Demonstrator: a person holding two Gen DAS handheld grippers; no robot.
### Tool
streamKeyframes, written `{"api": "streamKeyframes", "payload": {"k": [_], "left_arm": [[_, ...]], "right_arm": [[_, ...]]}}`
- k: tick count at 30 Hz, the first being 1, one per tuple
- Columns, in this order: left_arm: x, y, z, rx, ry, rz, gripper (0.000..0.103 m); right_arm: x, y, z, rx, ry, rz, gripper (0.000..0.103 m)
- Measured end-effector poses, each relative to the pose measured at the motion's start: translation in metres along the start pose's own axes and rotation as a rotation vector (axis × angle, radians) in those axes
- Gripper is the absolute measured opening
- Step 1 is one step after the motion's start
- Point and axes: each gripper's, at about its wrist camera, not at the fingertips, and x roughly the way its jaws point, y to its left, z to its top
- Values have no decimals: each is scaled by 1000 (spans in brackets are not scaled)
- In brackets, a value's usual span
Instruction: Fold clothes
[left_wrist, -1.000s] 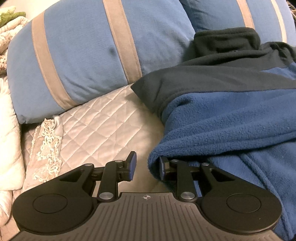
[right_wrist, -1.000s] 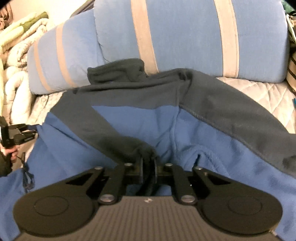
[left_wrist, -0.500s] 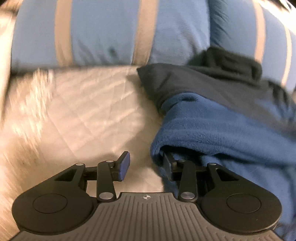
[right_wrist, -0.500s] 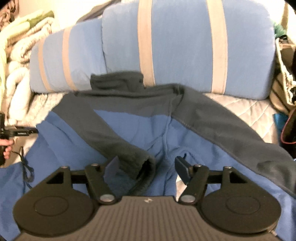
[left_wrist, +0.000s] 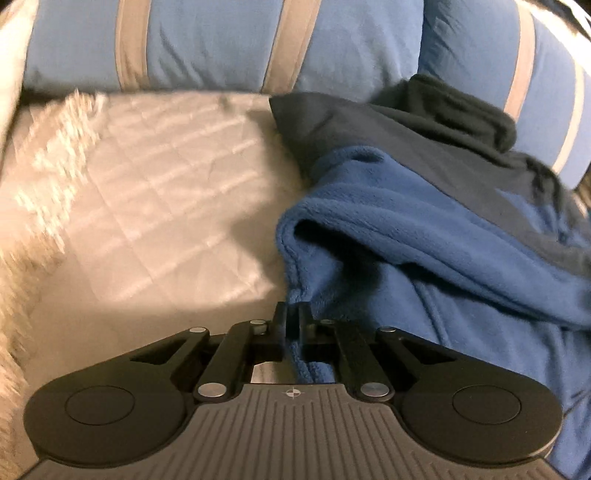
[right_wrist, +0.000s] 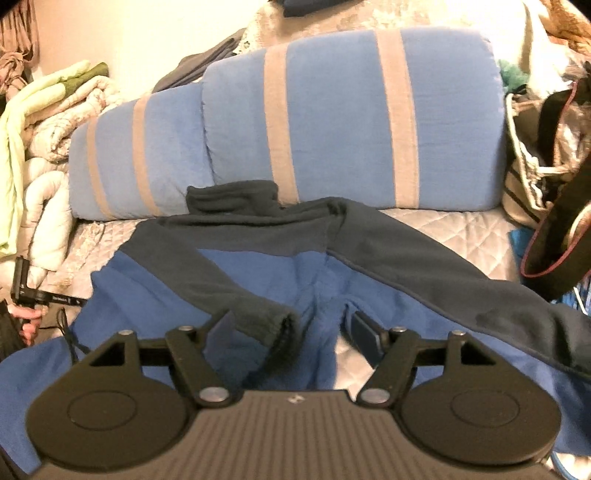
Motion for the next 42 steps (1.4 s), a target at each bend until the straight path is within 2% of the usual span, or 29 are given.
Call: {"api": "streamKeyframes", "payload": {"k": [2, 5, 7, 8, 9, 11, 15, 19, 23, 28, 32, 35, 37, 42], "left_arm": [[-1, -7, 1, 51, -6, 40, 7], [0, -19, -1, 117, 7, 89, 14], [-7, -21, -1, 134, 0, 117, 29], [-12, -21, 0, 138, -14, 140, 44], [-20, -20, 1, 129, -36, 153, 51], [-39, -17, 5, 99, -88, 170, 55], [-85, -15, 16, 49, -217, 174, 85], [-128, -28, 33, 59, -333, 194, 90], [-157, -48, 44, 11, -399, 110, 92], [-156, -82, 36, 19, -408, -6, 92], [-139, -110, 21, 75, -405, -52, 92], [-124, -124, 9, 79, -406, -83, 92], [-113, -130, 3, 71, -377, -116, 92], [-90, -140, -9, 54, -305, -168, 92]], "right_arm": [[-7, -4, -5, -7, -1, -18, 80], [-19, -12, -13, -1, 1, -49, 81], [-28, -20, -19, 8, 0, -70, 83], [-33, -24, -22, 10, -1, -85, 84], [-38, -28, -25, 13, -3, -105, 85], [-46, -37, -29, 22, -7, -152, 88], [-63, -60, -39, 66, -34, -237, 100], [-78, -83, -49, 130, -72, -300, 103], [-88, -101, -62, 185, -117, -351, 103], [-104, -117, -89, 224, -211, -400, 103], [-111, -125, -116, 195, -276, -435, 99], [-111, -134, -138, 187, -293, -495, 83], [-110, -141, -151, 198, -292, -543, 70], [-108, -156, -165, 229, -295, -687, 59]]}}
